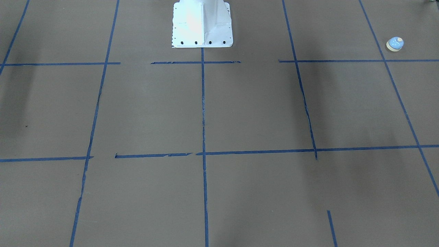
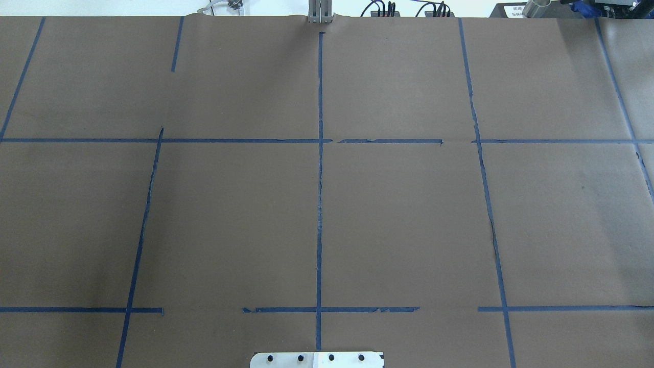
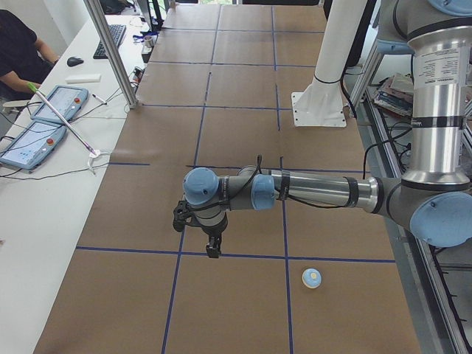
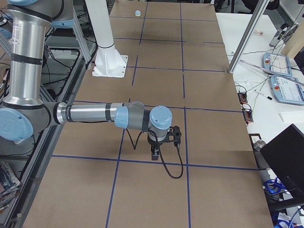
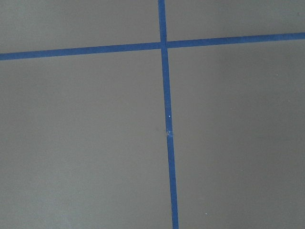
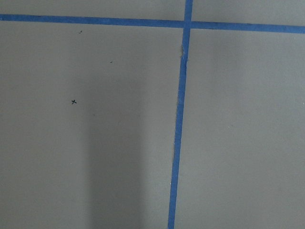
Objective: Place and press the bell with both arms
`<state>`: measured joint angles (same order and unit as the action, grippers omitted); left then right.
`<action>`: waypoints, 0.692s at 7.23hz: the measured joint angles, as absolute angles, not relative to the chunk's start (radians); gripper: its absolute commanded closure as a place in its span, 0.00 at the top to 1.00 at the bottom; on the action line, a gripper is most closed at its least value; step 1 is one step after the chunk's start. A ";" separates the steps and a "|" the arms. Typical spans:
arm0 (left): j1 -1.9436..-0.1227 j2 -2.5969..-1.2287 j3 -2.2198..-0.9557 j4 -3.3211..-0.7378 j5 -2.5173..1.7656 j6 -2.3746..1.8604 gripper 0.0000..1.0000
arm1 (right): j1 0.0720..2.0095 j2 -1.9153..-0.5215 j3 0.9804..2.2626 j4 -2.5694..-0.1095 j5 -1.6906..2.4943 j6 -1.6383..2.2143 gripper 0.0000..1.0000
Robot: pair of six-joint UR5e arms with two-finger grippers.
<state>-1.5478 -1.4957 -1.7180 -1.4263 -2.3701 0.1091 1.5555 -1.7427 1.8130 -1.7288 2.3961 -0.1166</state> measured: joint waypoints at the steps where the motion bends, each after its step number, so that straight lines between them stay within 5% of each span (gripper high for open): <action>1: -1.548 -1.492 -1.719 -1.432 -2.370 0.108 1.00 | 1.555 -1.743 1.813 -1.729 2.396 -0.116 1.00; 5: -1.544 -1.478 -1.725 -1.455 -2.360 0.080 1.00 | 1.555 -1.743 1.813 -1.729 2.396 -0.115 1.00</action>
